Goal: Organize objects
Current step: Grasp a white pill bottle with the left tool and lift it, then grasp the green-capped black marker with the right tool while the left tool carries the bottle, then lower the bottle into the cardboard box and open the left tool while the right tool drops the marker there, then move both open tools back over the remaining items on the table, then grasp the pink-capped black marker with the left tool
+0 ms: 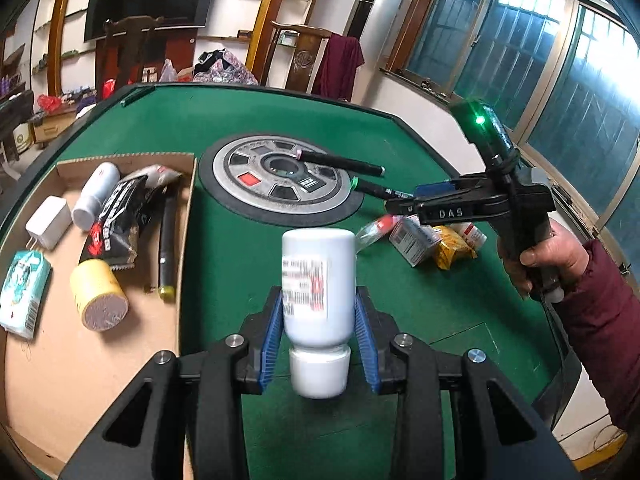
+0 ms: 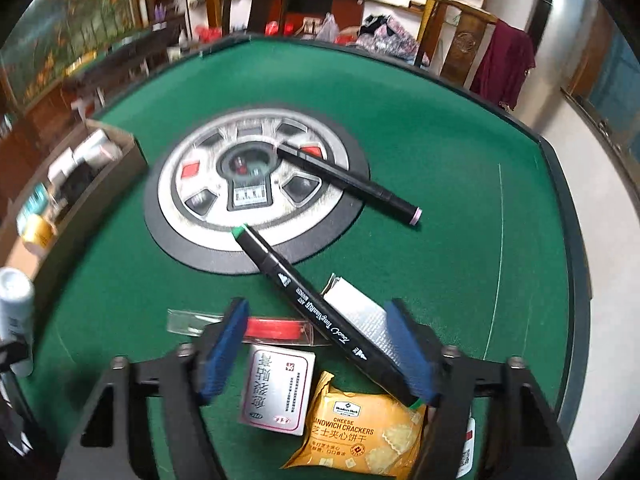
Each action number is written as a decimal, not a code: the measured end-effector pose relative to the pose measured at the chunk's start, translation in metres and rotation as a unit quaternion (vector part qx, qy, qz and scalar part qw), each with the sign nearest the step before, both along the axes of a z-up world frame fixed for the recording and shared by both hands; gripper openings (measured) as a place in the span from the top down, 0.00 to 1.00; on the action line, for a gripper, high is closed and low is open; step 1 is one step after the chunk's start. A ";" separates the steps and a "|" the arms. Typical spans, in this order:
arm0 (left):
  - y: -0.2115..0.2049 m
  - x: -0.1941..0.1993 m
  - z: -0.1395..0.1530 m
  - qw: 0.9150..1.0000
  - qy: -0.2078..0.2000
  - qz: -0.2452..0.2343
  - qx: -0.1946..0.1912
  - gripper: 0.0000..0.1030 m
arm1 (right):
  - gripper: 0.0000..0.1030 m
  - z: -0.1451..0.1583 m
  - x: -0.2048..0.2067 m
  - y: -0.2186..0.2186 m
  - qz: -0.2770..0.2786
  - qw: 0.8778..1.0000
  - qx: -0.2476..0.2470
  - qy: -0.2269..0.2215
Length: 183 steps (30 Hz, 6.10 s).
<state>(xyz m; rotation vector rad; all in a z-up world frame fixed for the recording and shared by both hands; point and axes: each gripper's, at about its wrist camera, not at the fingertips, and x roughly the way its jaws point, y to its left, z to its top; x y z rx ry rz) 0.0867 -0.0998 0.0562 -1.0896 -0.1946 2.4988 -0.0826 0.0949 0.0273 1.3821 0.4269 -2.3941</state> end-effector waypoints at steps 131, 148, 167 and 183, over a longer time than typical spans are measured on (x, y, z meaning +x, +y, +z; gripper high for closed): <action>-0.039 0.033 0.049 0.997 -0.033 0.073 0.012 0.16 | 0.18 0.057 0.060 0.093 -0.218 0.946 -0.233 0.050; 0.052 -0.052 0.094 0.991 0.076 -0.082 -0.068 0.16 | 0.18 0.019 0.021 0.137 -0.266 0.925 -0.267 0.056; 0.176 -0.241 -0.025 0.932 0.041 -0.262 -0.246 0.15 | 0.17 -0.005 0.012 0.190 -0.328 0.897 -0.295 0.032; 0.183 -0.237 -0.039 0.932 -0.031 -0.277 -0.233 0.85 | 0.16 -0.014 0.005 0.195 -0.345 0.893 -0.287 0.024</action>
